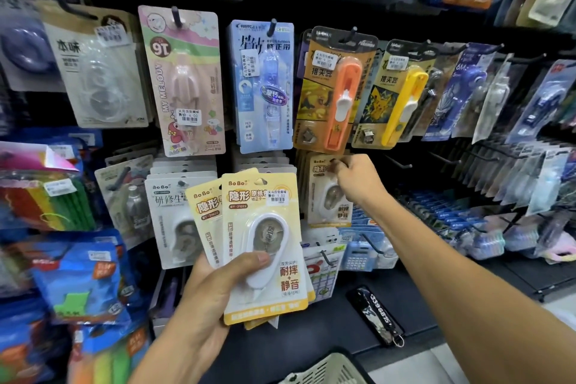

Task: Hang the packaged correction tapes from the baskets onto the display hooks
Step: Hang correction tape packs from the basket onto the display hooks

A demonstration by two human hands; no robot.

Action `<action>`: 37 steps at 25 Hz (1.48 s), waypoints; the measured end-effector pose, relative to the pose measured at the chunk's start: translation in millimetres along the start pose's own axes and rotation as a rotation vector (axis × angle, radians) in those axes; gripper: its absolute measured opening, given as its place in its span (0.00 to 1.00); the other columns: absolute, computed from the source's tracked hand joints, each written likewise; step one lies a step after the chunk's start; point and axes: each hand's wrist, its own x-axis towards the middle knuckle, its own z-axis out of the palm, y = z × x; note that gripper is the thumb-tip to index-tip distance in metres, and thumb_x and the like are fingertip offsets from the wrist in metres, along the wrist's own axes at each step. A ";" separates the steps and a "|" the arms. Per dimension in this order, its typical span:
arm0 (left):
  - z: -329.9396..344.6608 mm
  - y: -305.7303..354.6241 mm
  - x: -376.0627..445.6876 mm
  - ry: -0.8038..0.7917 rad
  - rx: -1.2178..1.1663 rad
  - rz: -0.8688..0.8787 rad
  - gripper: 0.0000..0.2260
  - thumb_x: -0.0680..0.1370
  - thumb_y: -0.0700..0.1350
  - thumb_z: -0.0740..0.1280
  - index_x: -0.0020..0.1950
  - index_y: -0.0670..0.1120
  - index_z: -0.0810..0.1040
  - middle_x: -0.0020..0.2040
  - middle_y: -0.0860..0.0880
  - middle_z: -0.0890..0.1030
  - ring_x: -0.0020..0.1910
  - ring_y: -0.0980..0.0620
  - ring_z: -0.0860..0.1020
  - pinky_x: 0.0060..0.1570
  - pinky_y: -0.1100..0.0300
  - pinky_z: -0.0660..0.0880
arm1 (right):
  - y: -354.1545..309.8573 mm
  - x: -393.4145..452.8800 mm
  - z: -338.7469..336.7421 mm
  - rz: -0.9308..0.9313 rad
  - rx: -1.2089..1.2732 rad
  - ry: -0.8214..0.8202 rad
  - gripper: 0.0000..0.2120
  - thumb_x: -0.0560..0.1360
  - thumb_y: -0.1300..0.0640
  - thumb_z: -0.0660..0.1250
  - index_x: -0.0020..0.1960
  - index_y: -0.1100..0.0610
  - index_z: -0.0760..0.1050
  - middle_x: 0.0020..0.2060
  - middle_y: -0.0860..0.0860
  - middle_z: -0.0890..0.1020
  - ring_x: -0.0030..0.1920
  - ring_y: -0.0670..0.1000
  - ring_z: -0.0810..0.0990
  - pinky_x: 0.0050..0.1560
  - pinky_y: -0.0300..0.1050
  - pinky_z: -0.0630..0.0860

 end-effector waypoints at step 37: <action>10.0 -4.0 4.1 -0.013 0.039 0.032 0.23 0.56 0.43 0.80 0.50 0.53 0.87 0.54 0.42 0.87 0.50 0.38 0.86 0.37 0.48 0.84 | -14.6 7.7 2.6 0.115 0.136 0.133 0.18 0.81 0.61 0.60 0.33 0.56 0.61 0.28 0.52 0.66 0.28 0.53 0.63 0.32 0.45 0.61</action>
